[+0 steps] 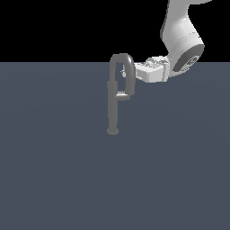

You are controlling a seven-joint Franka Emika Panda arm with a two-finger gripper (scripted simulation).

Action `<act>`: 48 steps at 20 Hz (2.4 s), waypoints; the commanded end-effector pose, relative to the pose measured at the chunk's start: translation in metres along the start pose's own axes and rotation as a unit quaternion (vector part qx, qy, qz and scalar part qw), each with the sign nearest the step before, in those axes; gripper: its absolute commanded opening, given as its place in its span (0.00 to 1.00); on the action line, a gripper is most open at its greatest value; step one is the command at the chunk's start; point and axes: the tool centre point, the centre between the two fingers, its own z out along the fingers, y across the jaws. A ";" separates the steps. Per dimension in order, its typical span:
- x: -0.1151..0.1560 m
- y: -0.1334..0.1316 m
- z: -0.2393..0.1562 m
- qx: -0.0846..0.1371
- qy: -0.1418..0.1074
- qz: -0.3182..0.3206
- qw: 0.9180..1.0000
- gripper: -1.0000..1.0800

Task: Turn on the faucet by rotating a designated handle.

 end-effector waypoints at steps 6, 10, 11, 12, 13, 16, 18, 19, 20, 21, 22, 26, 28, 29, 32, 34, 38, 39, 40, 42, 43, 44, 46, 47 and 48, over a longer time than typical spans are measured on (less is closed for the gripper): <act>0.031 -0.005 0.001 0.038 -0.044 0.034 0.998 0.00; 0.036 -0.006 0.001 0.045 -0.051 0.040 0.997 0.00; 0.036 -0.006 0.002 0.045 -0.051 0.040 0.997 0.00; 0.036 -0.006 0.002 0.044 -0.051 0.040 0.997 0.00; 0.035 -0.006 0.002 0.043 -0.050 0.039 0.997 0.00; 0.035 -0.006 0.002 0.043 -0.050 0.039 0.997 0.00; 0.035 -0.006 0.002 0.043 -0.050 0.039 0.997 0.00; 0.033 -0.004 0.002 0.043 -0.050 0.039 0.997 0.00; 0.032 -0.002 0.002 0.043 -0.050 0.039 0.997 0.00; 0.031 0.000 0.002 0.043 -0.050 0.039 0.997 0.00; 0.030 0.002 0.002 0.043 -0.050 0.039 0.997 0.00; 0.024 0.010 0.002 0.043 -0.050 0.039 0.997 0.00; 0.021 0.014 0.002 0.043 -0.050 0.039 0.997 0.00; 0.021 0.014 0.002 0.043 -0.050 0.039 0.997 0.00; 0.022 0.017 0.002 0.043 -0.049 0.038 0.997 0.00; 0.021 0.022 0.003 0.043 -0.049 0.038 0.997 0.00; 0.019 0.032 0.004 0.043 -0.049 0.038 0.997 0.00; 0.018 0.035 0.004 0.043 -0.049 0.038 0.997 0.00; 0.018 0.038 0.004 0.043 -0.049 0.038 0.997 0.00; 0.017 0.043 0.004 0.043 -0.049 0.038 0.997 0.00; 0.017 0.043 0.004 0.043 -0.049 0.038 0.997 0.00; 0.013 0.035 0.003 0.045 -0.045 0.031 0.997 0.00; 0.015 0.042 0.004 0.045 -0.046 0.033 0.997 0.00; 0.017 0.045 0.005 0.045 -0.046 0.033 0.997 0.00; 0.018 0.049 0.005 0.044 -0.047 0.034 0.997 0.00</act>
